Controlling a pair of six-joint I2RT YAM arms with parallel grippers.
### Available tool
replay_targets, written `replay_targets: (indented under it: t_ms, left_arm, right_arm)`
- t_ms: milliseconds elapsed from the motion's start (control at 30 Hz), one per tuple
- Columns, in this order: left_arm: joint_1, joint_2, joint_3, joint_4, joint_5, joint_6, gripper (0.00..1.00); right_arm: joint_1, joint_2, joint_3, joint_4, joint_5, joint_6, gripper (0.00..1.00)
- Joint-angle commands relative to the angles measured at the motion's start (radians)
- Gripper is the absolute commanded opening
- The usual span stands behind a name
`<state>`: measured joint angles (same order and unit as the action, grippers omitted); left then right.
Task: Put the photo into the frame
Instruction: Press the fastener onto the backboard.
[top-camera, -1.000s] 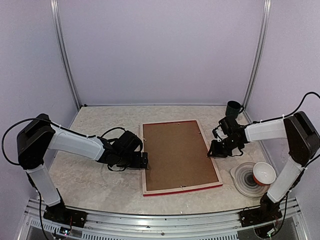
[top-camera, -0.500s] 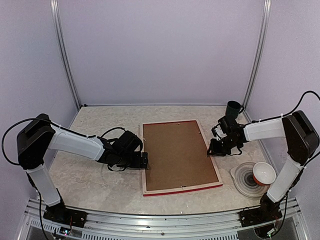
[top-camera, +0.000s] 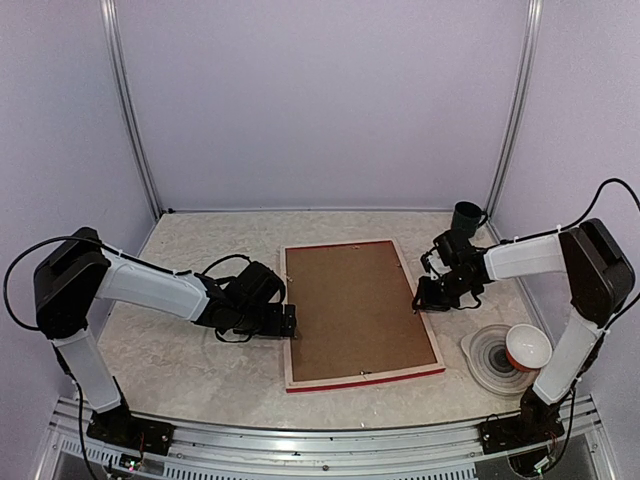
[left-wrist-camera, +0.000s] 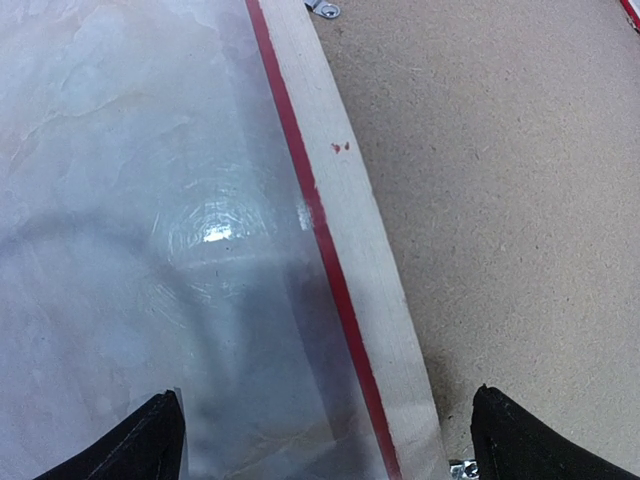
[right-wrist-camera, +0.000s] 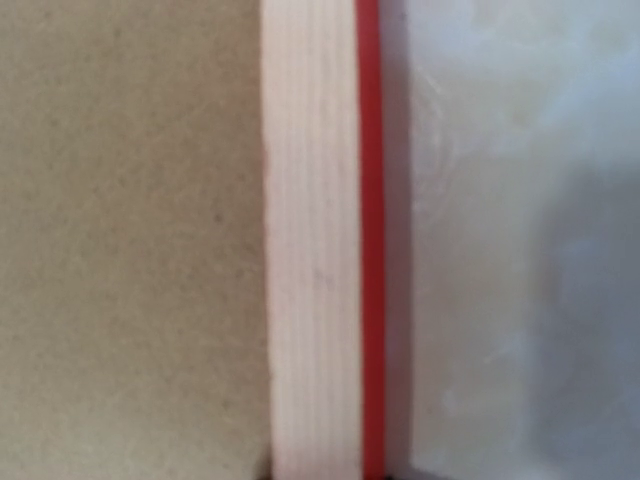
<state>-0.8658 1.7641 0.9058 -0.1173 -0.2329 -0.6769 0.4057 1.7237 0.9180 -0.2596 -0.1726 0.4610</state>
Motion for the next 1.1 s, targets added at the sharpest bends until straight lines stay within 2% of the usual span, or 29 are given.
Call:
replay_targets:
  t_ms: [0, 367, 700, 800, 867, 1067]
  left_arm:
    - [-0.010, 0.001, 0.013, -0.002, 0.004, -0.001, 0.99]
    - [-0.010, 0.006, 0.020, -0.005, 0.006, 0.002, 0.99]
    - [-0.009, 0.001, 0.019, -0.012, 0.000, 0.000, 0.99]
    - [-0.009, 0.004, 0.017, -0.011, 0.001, -0.003, 0.99]
    - [-0.009, 0.006, 0.017, -0.010, 0.001, -0.004, 0.99]
    - [-0.010, 0.007, 0.016, -0.011, -0.002, -0.010, 0.99]
  right_arm:
    - [0.022, 0.036, -0.003, -0.047, 0.008, -0.015, 0.25]
    - [0.043, 0.070, 0.044, -0.124, 0.069, -0.048, 0.30]
    - [0.050, 0.057, 0.035, -0.154, 0.150, -0.052, 0.17]
    - [0.050, 0.045, 0.034, -0.157, 0.153, -0.052, 0.06]
    - [0.051, 0.039, 0.036, -0.156, 0.149, -0.057, 0.04]
    - [0.051, 0.012, 0.068, -0.165, 0.107, -0.054, 0.14]
